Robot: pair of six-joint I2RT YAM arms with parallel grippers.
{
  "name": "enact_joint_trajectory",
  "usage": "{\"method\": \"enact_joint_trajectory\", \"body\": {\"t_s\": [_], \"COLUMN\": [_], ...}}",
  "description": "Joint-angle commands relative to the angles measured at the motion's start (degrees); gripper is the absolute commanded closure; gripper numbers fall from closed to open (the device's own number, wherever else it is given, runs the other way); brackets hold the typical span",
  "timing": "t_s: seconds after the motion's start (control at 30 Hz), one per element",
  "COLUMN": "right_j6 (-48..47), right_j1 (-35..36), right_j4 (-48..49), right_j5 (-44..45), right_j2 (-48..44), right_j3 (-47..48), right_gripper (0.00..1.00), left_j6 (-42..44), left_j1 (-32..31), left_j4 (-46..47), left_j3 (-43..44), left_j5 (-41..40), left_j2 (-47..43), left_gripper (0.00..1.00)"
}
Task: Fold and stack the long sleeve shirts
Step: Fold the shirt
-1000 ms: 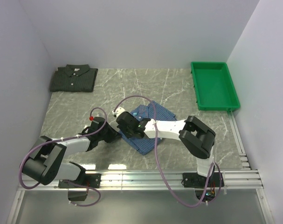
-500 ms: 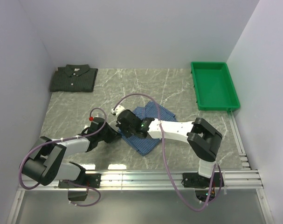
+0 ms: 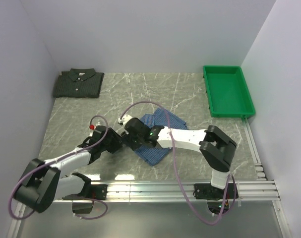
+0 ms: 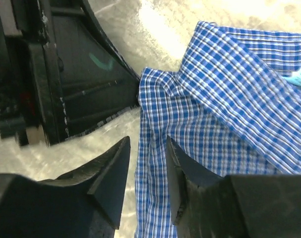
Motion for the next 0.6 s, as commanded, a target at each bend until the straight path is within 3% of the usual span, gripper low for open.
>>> {"method": "enact_joint_trajectory", "body": {"t_s": [0.0, 0.07, 0.17, 0.4, 0.57], "right_j6": [1.6, 3.3, 6.6, 15.7, 19.3], "right_j1": [0.4, 0.1, -1.3, -8.7, -12.9], "right_j4": [-2.4, -3.5, -5.2, 0.8, 3.9], "right_j5": [1.3, 1.9, -0.2, -17.7, -29.9], "right_j2": [-9.3, -13.0, -17.4, -24.9, -25.5], "right_j3": [1.9, 0.0, -3.9, -16.3, -21.3], "right_gripper": [0.53, 0.53, 0.55, 0.59, 0.6], "left_j6": [0.8, 1.4, 3.4, 5.6, 4.9], "left_j1": [0.6, 0.6, 0.6, -0.7, -4.4], "left_j4": [-7.6, -13.2, -15.6, -13.1, -8.2], "left_j3": [3.0, 4.3, 6.7, 10.2, 13.0], "left_j5": [-4.1, -6.4, -7.2, -2.0, 1.7], "left_j2": [-6.1, -9.7, -13.4, -13.0, -5.7], "left_gripper": [0.45, 0.35, 0.32, 0.4, 0.51]}}
